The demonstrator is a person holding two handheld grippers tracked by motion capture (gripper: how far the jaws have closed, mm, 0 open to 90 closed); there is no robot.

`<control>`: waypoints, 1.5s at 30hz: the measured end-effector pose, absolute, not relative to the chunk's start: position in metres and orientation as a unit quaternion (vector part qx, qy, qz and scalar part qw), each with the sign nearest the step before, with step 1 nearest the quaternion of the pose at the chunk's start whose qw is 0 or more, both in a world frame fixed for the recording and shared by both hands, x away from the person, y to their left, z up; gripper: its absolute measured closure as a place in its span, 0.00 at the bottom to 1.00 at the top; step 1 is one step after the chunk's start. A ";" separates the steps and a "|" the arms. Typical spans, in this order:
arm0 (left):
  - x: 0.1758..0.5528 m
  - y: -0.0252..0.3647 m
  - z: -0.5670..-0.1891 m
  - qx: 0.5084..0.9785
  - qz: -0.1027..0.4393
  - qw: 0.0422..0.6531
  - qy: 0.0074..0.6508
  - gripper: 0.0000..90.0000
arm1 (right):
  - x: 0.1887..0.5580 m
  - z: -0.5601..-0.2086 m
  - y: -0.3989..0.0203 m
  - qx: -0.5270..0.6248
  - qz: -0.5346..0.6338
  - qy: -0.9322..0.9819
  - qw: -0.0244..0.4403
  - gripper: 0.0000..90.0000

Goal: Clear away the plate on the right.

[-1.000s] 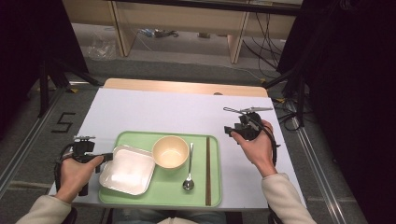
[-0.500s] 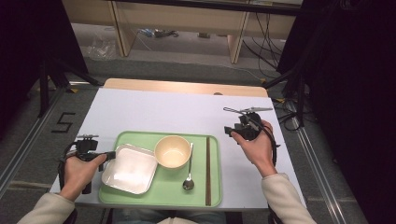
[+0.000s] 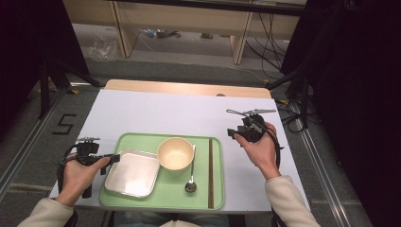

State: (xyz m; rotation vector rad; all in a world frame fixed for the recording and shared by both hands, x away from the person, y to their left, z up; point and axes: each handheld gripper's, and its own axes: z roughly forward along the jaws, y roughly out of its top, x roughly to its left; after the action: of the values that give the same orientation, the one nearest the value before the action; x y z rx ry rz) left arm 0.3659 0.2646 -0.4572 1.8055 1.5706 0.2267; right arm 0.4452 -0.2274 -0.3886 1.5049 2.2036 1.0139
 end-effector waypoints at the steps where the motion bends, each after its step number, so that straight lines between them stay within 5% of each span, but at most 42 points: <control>1: 0.364 0.266 -0.455 0.700 0.094 0.363 0.607 0.74 | 0.445 -0.389 -0.228 0.522 0.350 0.764 0.145 0.57; 17: 0.341 0.274 -0.447 0.709 0.147 0.384 0.573 0.70 | 0.447 -0.391 -0.230 0.507 0.356 0.770 0.152 0.57; 30: 0.330 0.271 -0.436 0.693 0.283 0.440 0.496 0.32 | 0.440 -0.393 -0.236 0.498 0.385 0.760 0.165 0.55; 45: 0.321 0.272 -0.426 0.665 0.358 0.468 0.458 0.19 | 0.400 -0.404 -0.246 0.449 0.455 0.741 0.205 0.45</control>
State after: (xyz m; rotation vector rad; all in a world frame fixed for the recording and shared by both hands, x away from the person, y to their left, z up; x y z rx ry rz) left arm 0.3213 0.2723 -0.4261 1.6316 1.1235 0.8770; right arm 0.4003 -0.2460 -0.4042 1.2521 2.0648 1.2685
